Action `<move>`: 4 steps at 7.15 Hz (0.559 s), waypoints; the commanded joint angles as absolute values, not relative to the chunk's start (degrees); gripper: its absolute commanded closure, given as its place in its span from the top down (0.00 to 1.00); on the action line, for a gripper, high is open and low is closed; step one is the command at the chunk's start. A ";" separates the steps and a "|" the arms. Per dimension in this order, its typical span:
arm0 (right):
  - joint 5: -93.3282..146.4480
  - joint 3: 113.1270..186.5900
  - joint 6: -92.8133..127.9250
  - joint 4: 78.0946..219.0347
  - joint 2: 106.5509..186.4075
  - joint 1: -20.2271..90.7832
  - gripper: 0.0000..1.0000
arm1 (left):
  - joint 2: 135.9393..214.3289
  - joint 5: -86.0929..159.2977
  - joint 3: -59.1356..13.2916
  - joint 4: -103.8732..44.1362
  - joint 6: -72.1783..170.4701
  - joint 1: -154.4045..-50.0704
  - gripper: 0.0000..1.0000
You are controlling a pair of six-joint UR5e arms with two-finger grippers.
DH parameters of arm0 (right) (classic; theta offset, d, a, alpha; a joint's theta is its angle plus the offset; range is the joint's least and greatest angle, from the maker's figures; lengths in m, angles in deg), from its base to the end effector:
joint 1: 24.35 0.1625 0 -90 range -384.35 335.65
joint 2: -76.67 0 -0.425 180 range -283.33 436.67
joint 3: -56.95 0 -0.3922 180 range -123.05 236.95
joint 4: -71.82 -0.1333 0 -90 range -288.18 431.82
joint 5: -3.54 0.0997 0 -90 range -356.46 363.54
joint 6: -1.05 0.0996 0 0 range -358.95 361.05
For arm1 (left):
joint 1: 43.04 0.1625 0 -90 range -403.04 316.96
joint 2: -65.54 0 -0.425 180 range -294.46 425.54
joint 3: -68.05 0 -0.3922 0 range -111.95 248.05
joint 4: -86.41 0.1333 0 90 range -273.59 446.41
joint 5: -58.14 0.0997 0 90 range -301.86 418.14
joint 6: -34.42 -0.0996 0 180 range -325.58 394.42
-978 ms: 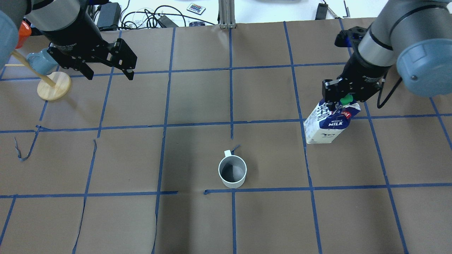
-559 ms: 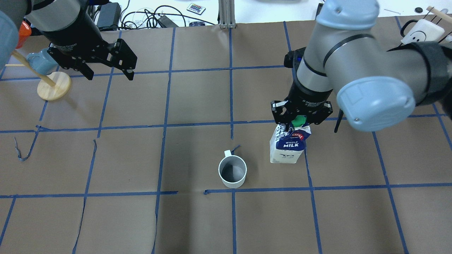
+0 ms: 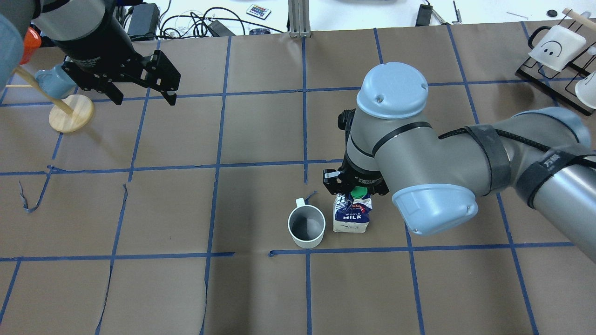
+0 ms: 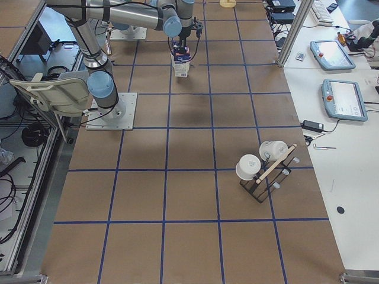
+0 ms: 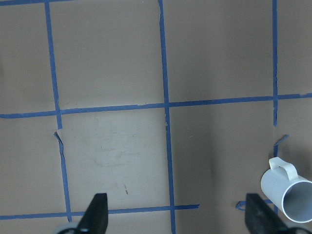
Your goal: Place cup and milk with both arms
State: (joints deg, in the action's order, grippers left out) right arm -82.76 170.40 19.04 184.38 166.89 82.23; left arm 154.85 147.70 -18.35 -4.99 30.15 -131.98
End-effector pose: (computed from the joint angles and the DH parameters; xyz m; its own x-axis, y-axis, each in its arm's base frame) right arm 0.2644 -0.3984 0.3323 -0.9980 0.0258 -0.0578 0.0241 0.9992 0.0311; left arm -0.1250 -0.4930 0.5224 -0.9984 0.0563 0.0039 0.0560 0.9971 -0.0508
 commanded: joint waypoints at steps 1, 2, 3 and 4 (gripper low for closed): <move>-82.51 171.47 17.23 186.87 166.85 82.35 0.15 | 154.84 147.52 -18.09 -5.00 30.37 -131.99 1.00; -82.42 171.65 13.22 186.87 166.67 82.35 0.17 | 154.84 147.52 -18.09 -5.00 30.29 -131.99 1.00; -82.51 171.82 12.92 186.34 166.41 82.35 0.18 | 154.84 147.52 -18.09 -5.00 30.28 -131.99 1.00; -82.33 171.74 13.18 185.73 166.67 82.35 0.18 | 154.84 147.52 -18.09 -5.00 30.28 -131.90 1.00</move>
